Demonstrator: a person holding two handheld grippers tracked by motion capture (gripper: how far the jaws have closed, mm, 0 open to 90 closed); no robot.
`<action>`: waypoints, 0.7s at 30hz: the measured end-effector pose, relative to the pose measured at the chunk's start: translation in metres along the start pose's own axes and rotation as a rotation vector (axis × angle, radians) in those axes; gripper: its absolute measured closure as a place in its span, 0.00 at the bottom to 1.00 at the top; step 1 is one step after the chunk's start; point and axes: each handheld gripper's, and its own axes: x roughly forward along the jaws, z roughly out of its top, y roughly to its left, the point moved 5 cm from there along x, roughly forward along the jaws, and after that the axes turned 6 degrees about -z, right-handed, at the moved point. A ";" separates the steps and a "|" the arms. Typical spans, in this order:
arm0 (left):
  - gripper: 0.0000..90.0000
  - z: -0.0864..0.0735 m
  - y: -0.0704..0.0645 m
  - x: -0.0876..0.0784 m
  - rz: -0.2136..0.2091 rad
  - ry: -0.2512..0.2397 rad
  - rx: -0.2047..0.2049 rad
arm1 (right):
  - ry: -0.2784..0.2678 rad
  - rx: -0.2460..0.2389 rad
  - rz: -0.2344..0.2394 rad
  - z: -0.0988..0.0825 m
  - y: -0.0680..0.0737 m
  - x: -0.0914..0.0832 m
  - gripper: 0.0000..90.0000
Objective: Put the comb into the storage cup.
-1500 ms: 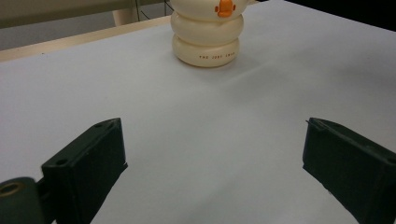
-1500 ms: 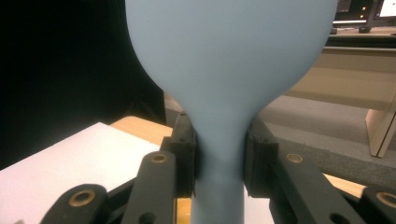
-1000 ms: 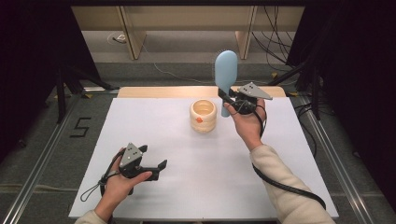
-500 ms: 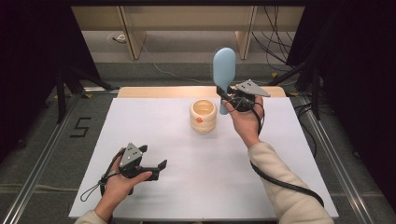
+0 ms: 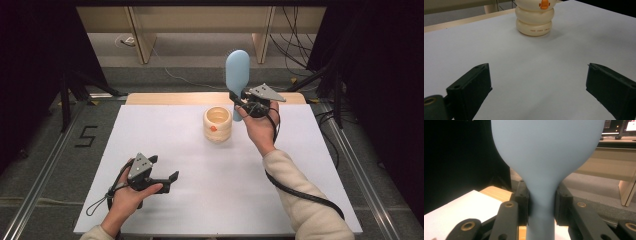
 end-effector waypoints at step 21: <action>0.06 0.000 0.000 0.000 -0.001 -0.001 -0.001 | -0.010 0.006 -0.011 0.000 -0.001 0.007 0.78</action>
